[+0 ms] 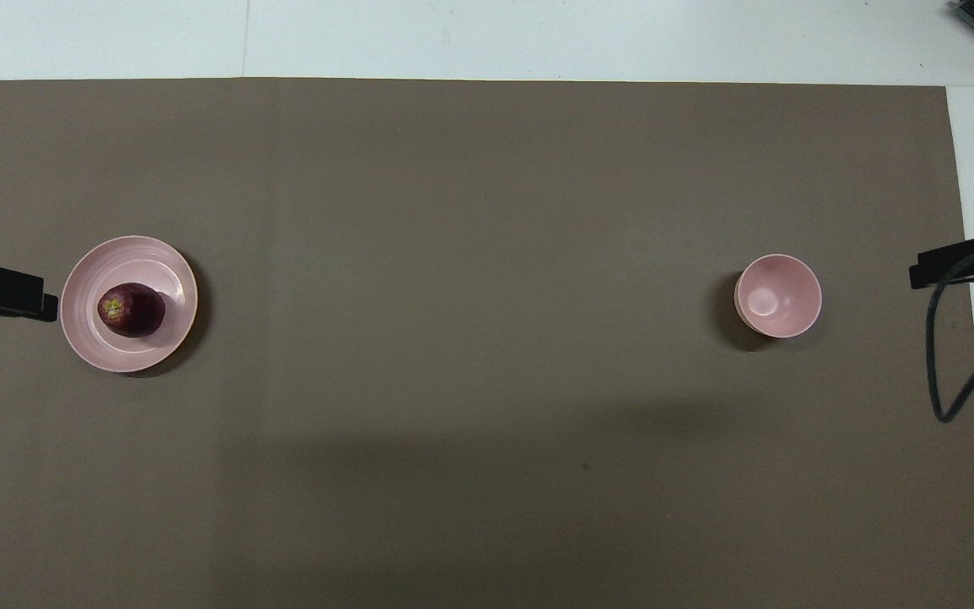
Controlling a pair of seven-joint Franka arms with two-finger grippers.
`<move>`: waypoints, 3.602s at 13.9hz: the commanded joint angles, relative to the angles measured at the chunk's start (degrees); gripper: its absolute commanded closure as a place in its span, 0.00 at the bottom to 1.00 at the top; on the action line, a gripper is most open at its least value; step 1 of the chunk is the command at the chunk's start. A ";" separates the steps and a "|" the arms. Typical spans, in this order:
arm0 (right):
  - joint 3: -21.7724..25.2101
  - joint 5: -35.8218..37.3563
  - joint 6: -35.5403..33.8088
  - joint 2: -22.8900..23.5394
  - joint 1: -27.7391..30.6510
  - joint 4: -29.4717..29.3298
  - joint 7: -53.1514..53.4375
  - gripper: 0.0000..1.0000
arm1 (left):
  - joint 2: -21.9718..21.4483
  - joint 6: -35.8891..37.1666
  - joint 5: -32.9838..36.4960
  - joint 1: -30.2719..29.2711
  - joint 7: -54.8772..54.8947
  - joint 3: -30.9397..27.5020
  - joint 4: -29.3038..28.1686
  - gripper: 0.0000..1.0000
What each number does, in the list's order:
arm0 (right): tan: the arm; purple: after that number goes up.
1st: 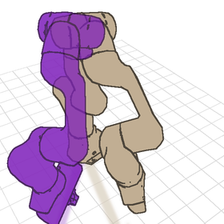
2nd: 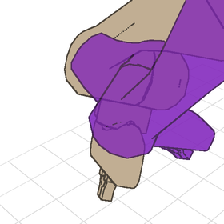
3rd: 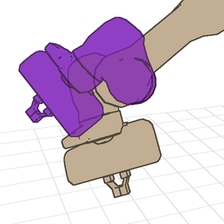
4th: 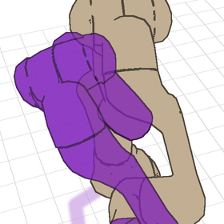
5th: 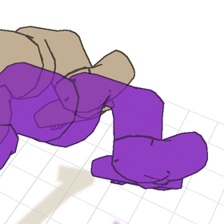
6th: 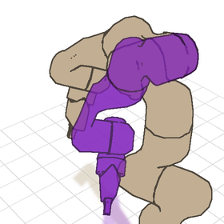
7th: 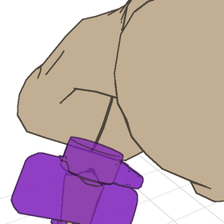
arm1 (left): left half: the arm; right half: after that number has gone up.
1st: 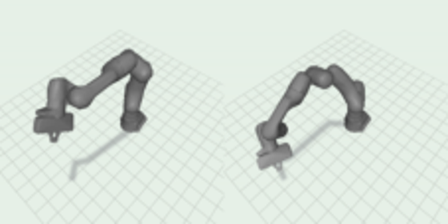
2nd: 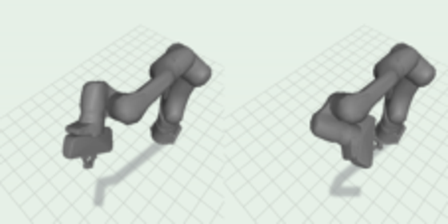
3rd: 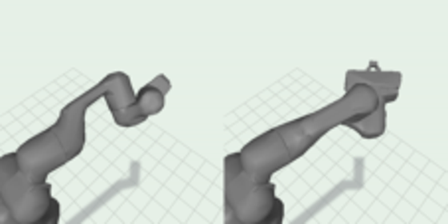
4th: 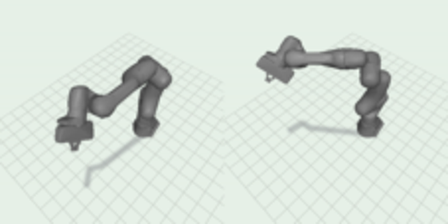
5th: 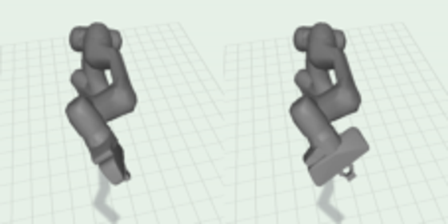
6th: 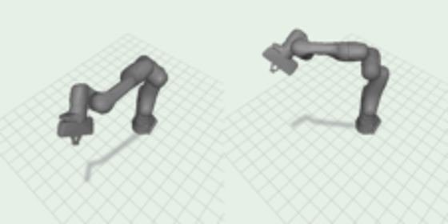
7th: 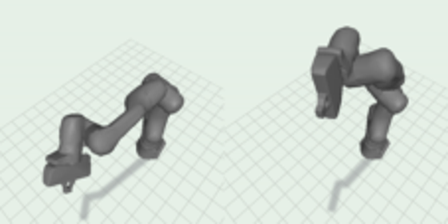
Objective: Move apple from plate to bowl
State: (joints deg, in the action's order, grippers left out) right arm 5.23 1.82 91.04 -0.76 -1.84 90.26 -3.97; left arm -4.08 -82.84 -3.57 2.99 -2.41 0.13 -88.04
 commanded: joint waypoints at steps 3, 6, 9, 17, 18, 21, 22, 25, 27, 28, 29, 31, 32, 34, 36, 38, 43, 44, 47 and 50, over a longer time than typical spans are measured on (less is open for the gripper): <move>-0.31 0.64 0.37 -0.03 0.17 0.27 1.07 0.00 | -0.41 -0.04 0.14 0.00 -0.40 -0.22 -0.64 0.00; -0.31 0.64 0.37 -0.03 0.17 0.27 1.07 0.00 | -0.32 -0.21 0.14 0.00 -0.40 -0.22 -0.82 0.00; -0.31 0.64 0.37 -0.03 0.17 0.27 1.07 0.00 | -0.32 -1.35 0.14 -0.09 -0.32 -0.22 -2.48 0.00; -0.31 0.64 0.37 -0.03 0.17 0.27 1.07 0.00 | 0.56 -10.04 0.40 -0.79 2.49 -0.40 -8.11 0.00; -0.31 0.64 0.37 -0.03 0.17 0.27 1.07 0.00 | 0.65 -10.58 0.40 -0.80 2.58 -0.40 -8.90 0.00; -0.31 0.64 0.37 -0.03 0.17 0.27 1.07 0.00 | 0.74 -16.45 1.19 -1.67 5.03 -0.40 -13.63 0.00; -0.31 0.64 0.37 -0.03 0.17 0.27 1.07 0.00 | 0.82 -17.95 1.20 -2.20 5.74 -0.40 -14.52 0.00; -0.13 0.64 0.45 -0.03 0.52 0.27 1.07 0.00 | 1.87 -20.77 1.20 -2.99 7.50 -0.48 -16.37 0.00; -0.13 0.64 0.37 -0.03 0.61 0.27 1.07 0.00 | 2.23 -23.32 1.28 -4.13 8.90 -0.49 -18.56 0.00; -0.22 0.64 0.37 -0.03 0.44 0.27 1.07 0.00 | 2.40 -24.98 1.20 -4.14 9.09 -0.49 -19.36 0.00; -0.22 0.64 0.28 -0.03 0.26 0.27 1.07 0.00 | 2.49 -26.65 1.28 -4.22 9.78 -0.49 -20.76 0.00; -0.39 0.64 -0.33 -0.29 0.09 0.36 0.46 0.00 | 3.72 -29.29 1.28 -5.27 11.46 -0.49 -21.74 0.00; -0.40 0.64 -1.03 -0.30 0.09 0.45 0.36 0.00 | 3.99 -29.57 1.20 -5.28 11.64 -0.49 -22.09 0.00; -1.79 0.64 -1.04 -0.38 0.00 0.53 0.54 0.00 | 4.16 -30.70 1.37 -5.19 11.72 -0.49 -22.88 0.00; -2.06 0.55 -0.95 -1.43 0.00 2.11 0.54 0.00 | 6.09 -33.77 2.07 -5.28 13.30 -0.49 -24.28 0.00; -2.06 0.47 -0.60 -2.75 0.09 4.39 0.63 0.00 | 8.72 -37.29 2.07 -6.24 13.92 -0.49 -25.43 0.00; -1.98 -2.34 -0.25 -3.11 0.00 4.84 0.89 0.00 | 12.15 -45.03 2.07 -7.56 16.21 -0.40 -28.59 0.00; -1.98 -2.26 -0.25 -3.02 0.09 4.84 0.72 0.00 | 13.12 -45.91 2.07 -7.56 16.21 -0.40 -28.68 0.00; -1.98 -2.35 -0.25 -3.11 0.09 4.84 0.98 0.00 | 14.62 -50.12 1.99 -7.48 15.51 -0.40 -30.69 0.00; -1.98 -2.35 -0.25 -3.11 0.00 4.93 1.15 0.00 | 14.88 -50.66 1.99 -7.03 15.50 -0.40 -31.58 0.00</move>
State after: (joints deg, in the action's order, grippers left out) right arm 3.40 0.63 90.19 -2.41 -1.94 93.41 -3.97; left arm 11.34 -131.98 -2.26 -4.01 13.14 -0.37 -118.04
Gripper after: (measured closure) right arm 0.000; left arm 0.000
